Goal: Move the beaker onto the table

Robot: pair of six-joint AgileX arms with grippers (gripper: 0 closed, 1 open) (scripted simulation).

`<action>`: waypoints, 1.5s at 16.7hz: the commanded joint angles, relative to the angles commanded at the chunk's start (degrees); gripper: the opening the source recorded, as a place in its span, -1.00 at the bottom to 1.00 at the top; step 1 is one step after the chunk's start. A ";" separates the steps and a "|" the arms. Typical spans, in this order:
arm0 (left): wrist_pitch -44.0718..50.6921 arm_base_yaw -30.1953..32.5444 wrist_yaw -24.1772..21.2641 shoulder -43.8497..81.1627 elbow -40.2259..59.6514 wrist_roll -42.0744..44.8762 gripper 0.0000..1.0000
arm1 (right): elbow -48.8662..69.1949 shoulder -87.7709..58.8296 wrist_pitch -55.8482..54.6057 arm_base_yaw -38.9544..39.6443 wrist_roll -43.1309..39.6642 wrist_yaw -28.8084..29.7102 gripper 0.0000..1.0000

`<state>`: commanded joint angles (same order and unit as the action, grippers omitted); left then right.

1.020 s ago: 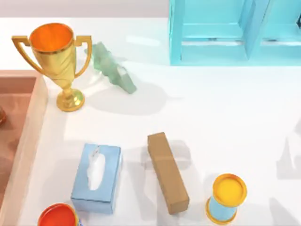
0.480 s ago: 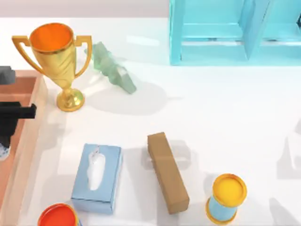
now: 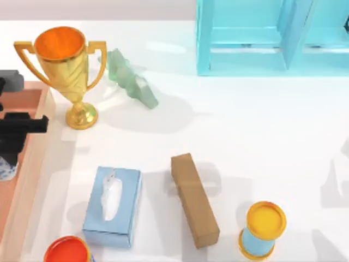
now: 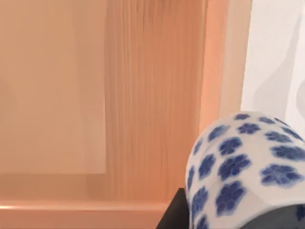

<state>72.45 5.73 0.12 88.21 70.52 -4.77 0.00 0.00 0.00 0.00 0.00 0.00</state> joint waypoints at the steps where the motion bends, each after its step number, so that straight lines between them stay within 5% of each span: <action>1: 0.25 1.24 0.01 0.39 0.60 -1.26 -1.00 | 0.00 0.00 0.00 0.00 0.00 0.00 1.00; 5: 1.46 12.26 0.08 2.61 4.08 -12.36 -1.00 | 0.00 0.00 0.00 0.00 0.00 0.00 1.00; 15: 1.71 57.01 0.00 8.77 9.59 -56.78 -1.00 | 0.00 0.00 0.00 0.00 0.00 0.00 1.00; 19: 0.77 62.89 0.41 8.96 9.64 -62.60 -1.00 | 0.00 0.00 0.00 0.00 0.00 0.00 1.00; 25: -0.12 62.41 0.34 8.98 8.71 -62.72 -1.00 | 0.00 0.00 0.00 0.00 0.00 0.00 1.00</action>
<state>72.33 68.14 0.46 97.19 79.23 -67.48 0.00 0.00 0.00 0.00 0.00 0.00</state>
